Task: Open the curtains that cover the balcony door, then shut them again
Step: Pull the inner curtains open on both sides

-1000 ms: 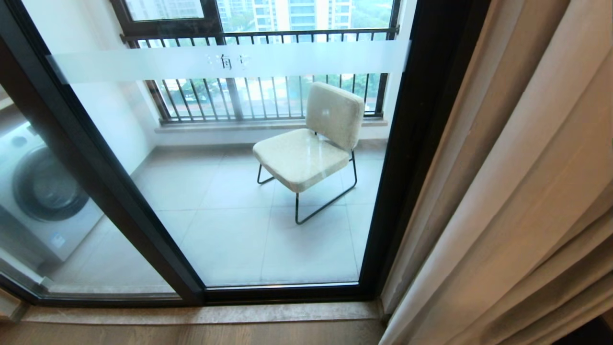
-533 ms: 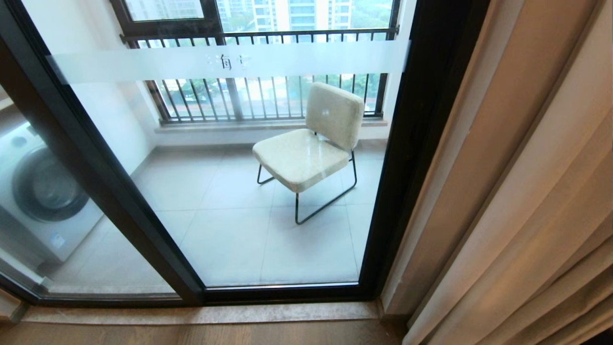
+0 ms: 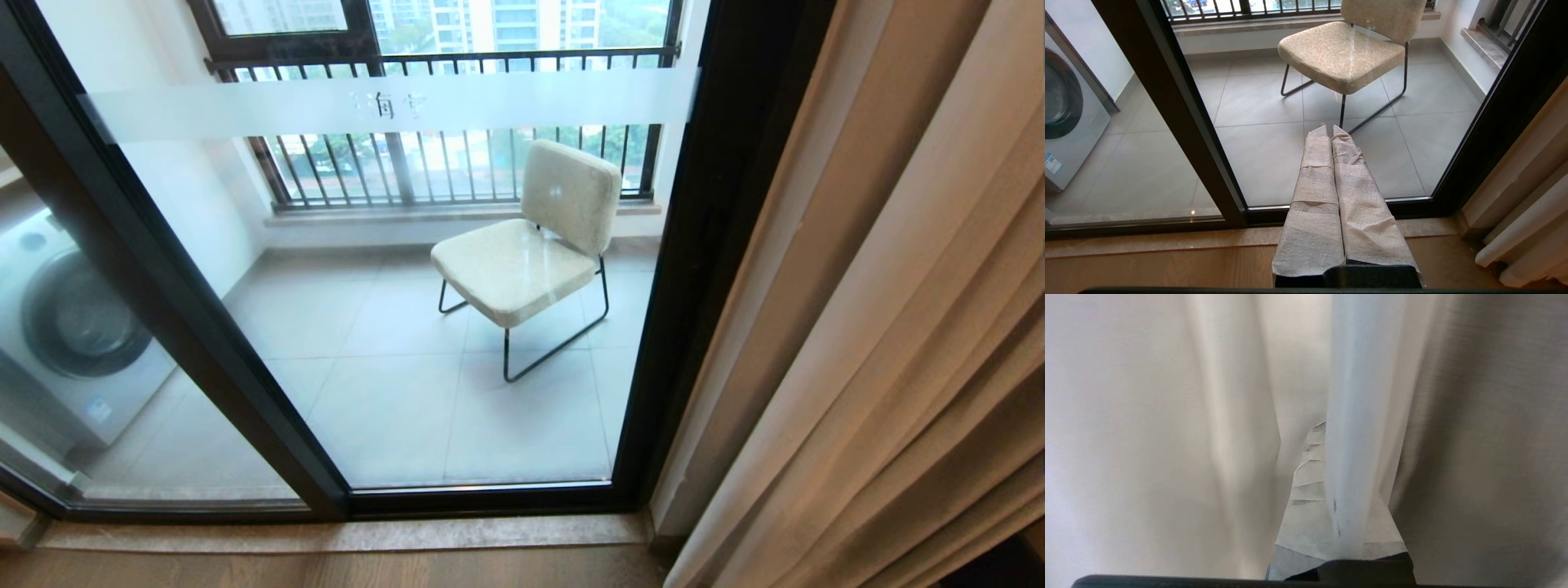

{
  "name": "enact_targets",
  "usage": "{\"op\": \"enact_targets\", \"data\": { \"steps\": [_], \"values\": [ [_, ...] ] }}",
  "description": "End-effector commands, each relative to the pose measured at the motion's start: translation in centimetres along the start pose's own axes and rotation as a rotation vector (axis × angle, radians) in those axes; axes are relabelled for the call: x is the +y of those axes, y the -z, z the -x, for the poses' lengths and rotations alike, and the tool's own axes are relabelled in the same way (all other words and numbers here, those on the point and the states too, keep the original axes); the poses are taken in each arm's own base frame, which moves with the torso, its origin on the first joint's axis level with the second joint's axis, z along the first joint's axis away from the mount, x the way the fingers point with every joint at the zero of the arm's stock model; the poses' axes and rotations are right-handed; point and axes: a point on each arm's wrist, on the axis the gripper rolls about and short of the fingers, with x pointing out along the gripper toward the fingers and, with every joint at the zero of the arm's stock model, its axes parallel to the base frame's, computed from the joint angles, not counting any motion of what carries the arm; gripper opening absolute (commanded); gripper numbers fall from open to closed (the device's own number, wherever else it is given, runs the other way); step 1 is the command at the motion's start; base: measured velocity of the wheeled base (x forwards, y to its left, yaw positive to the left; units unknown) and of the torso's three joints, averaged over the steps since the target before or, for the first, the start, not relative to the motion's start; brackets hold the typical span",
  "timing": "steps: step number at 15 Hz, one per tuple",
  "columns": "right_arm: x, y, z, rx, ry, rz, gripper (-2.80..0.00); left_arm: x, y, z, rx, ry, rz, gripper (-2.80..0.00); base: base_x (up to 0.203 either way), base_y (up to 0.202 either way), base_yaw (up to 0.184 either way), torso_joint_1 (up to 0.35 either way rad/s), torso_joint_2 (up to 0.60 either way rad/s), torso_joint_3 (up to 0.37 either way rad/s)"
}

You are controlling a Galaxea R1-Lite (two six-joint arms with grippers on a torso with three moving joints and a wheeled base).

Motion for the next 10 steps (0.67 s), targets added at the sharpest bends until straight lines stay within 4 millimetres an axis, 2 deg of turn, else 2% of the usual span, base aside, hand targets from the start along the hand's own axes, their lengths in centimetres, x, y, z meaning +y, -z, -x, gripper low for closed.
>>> {"op": "enact_targets", "data": {
  "steps": [1,4,6,10],
  "values": [
    [3.2,-2.2,2.9,-0.056,-0.121,-0.043,-2.80,0.0,0.0,0.0,-0.001,0.000,0.000,-2.80,0.000,0.000,0.000,0.000,0.00,0.000],
    [6.0,-2.5,3.6,-0.062,-0.244,-0.093,-2.80,0.0,0.0,0.0,-0.001,0.000,0.000,-2.80,0.000,0.000,0.000,0.000,0.00,0.000],
    [6.9,-2.0,3.1,-0.055,-0.277,-0.104,-2.80,0.0,0.0,0.0,-0.001,0.000,0.000,-2.80,0.000,0.000,0.000,0.000,0.00,0.000],
    [7.4,-1.3,1.7,-0.064,-0.284,-0.108,-2.80,0.0,0.0,0.0,-0.001,0.000,0.000,-2.80,0.000,0.000,0.000,0.000,0.00,0.000]
  ]
}}
